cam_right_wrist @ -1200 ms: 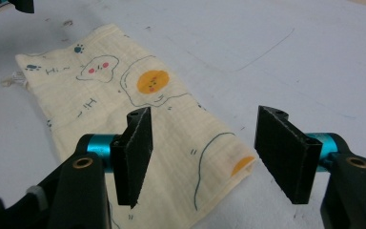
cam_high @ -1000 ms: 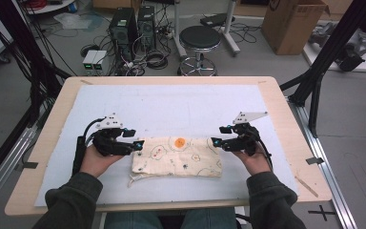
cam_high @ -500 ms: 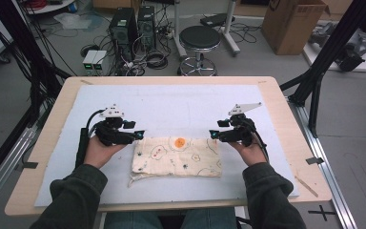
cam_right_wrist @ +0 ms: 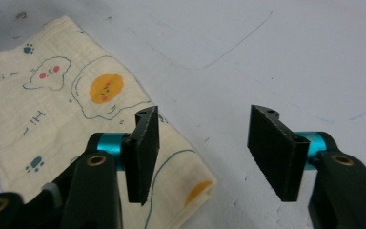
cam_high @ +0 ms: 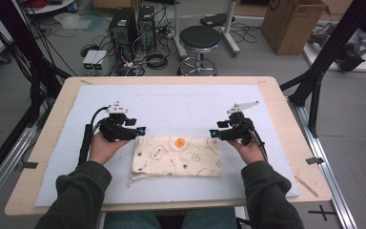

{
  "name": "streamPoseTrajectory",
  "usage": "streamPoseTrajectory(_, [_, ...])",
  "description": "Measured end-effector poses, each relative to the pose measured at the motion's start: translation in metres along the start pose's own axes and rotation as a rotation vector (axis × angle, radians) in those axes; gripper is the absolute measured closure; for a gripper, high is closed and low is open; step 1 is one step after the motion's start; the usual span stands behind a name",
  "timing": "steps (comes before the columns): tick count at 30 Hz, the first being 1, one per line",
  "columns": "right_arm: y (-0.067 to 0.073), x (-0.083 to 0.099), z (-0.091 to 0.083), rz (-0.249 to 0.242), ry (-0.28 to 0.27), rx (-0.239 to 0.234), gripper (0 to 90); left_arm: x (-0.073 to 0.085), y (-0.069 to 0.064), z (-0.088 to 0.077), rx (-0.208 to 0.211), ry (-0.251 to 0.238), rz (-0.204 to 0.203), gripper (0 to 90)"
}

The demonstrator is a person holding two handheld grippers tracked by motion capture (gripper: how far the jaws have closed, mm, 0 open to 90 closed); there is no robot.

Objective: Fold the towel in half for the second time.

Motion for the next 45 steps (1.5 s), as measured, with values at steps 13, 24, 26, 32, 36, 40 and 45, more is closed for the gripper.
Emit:
streamPoseTrajectory(13, [-0.004,0.028,0.02,0.048,0.068,-0.042,56.4,0.023,0.01,0.021,-0.003,0.073,-0.04,48.3])
streamPoseTrajectory(24, [-0.002,0.036,0.027,0.054,0.123,-0.088,62.9,0.039,0.006,0.034,0.047,0.198,-0.016,58.0])
streamPoseTrajectory(26, [-0.001,0.038,0.027,0.051,0.129,-0.09,65.7,0.039,0.005,0.035,0.036,0.196,-0.001,60.0])
streamPoseTrajectory(32, [-0.003,0.041,0.027,0.06,0.124,-0.097,76.1,0.041,0.004,0.033,0.056,0.214,0.011,77.6])
streamPoseTrajectory(36, [-0.001,0.039,0.028,0.038,0.126,-0.102,82.7,0.04,0.002,0.033,0.037,0.208,0.03,83.6])
streamPoseTrajectory(40, [-0.006,0.039,0.027,0.064,0.121,-0.08,83.9,0.037,0.004,0.031,0.013,0.188,0.035,84.9])
streamPoseTrajectory(45, [-0.012,0.032,0.026,0.089,0.106,-0.055,84.2,0.027,0.008,0.026,-0.015,0.119,0.02,85.3])
Point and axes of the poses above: each handheld gripper's, and its own axes: z roughly forward along the jaws, x roughly out of its underside, y roughly to its left, the point moved 6 cm from there along z, roughly forward along the jaws, and after that the axes turned 7 degrees about -z, right-handed, at the moved point
